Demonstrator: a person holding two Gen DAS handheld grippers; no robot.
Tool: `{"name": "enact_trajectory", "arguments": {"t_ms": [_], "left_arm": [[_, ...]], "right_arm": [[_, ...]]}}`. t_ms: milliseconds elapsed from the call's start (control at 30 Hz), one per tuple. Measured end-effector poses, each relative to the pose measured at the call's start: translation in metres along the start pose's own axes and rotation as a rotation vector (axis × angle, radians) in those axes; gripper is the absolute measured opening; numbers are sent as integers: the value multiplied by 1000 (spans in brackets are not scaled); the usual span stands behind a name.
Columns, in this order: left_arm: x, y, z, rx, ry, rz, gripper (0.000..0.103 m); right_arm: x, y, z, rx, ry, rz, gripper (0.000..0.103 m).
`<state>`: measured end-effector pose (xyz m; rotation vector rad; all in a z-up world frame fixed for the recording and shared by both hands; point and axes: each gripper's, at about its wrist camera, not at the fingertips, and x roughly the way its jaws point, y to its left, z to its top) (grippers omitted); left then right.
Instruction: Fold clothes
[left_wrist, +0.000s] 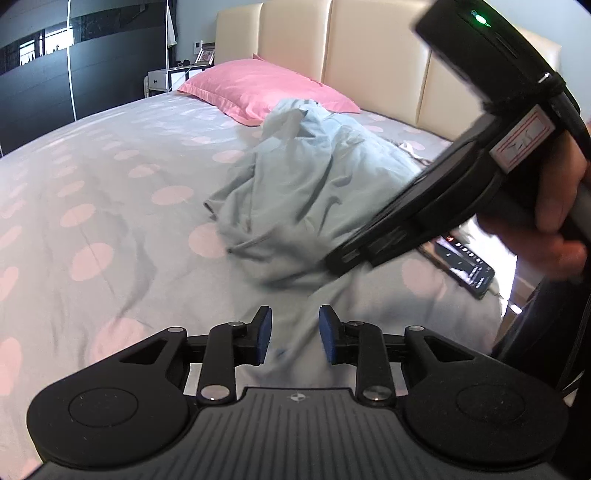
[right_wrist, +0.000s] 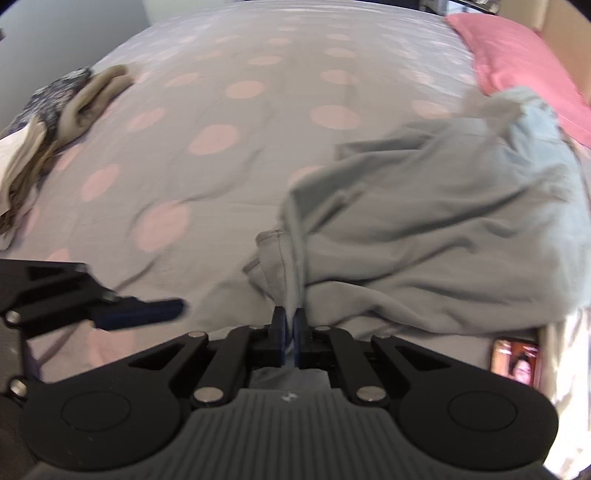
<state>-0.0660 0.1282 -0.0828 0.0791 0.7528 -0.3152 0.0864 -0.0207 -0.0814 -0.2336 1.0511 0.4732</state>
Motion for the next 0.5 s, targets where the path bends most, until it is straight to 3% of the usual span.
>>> {"name": "enact_trajectory", "arguments": {"t_ms": [333, 500], "left_arm": [[17, 23, 36, 111, 17, 92, 32], [40, 29, 66, 203, 12, 116, 32]], "right_arm": [[-41, -117, 16, 125, -61, -302, 4], [-41, -171, 17, 191, -68, -395, 4]]}}
